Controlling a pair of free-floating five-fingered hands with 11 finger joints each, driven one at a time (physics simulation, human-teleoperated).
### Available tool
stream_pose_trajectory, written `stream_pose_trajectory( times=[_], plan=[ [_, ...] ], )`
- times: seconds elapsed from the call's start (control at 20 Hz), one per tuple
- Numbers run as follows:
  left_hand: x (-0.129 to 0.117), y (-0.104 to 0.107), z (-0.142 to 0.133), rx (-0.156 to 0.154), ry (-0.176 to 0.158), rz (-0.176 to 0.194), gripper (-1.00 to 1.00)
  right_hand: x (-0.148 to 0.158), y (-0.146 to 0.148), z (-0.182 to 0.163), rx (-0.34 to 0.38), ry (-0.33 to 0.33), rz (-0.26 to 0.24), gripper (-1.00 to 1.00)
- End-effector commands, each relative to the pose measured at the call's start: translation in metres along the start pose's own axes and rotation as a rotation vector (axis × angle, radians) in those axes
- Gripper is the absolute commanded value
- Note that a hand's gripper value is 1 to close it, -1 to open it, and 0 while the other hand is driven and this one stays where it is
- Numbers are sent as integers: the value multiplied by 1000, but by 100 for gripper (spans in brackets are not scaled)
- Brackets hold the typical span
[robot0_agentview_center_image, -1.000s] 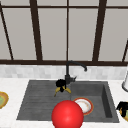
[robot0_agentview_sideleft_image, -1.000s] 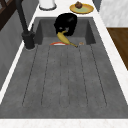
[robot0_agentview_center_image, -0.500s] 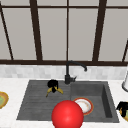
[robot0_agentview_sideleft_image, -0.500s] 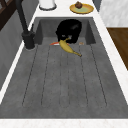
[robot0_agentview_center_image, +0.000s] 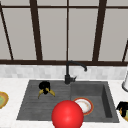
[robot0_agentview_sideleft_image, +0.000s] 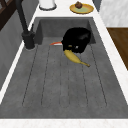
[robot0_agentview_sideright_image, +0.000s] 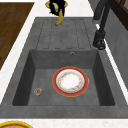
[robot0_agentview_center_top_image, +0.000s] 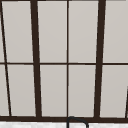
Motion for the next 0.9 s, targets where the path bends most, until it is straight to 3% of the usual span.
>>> stream_pose_trajectory(
  times=[0.0,0.35,0.7,0.85],
  plan=[
    [21,-3,22,-11,10,-36,100,0,0,0,0,0,0,0],
    [52,-17,70,-1,12,-3,100,0,0,0,0,0,0,0],
    [80,-35,121,-3,16,-2,100,0,0,0,0,0,0,0],
    [98,-44,135,0,40,-6,100,0,0,0,0,0,0,0]
  ],
)
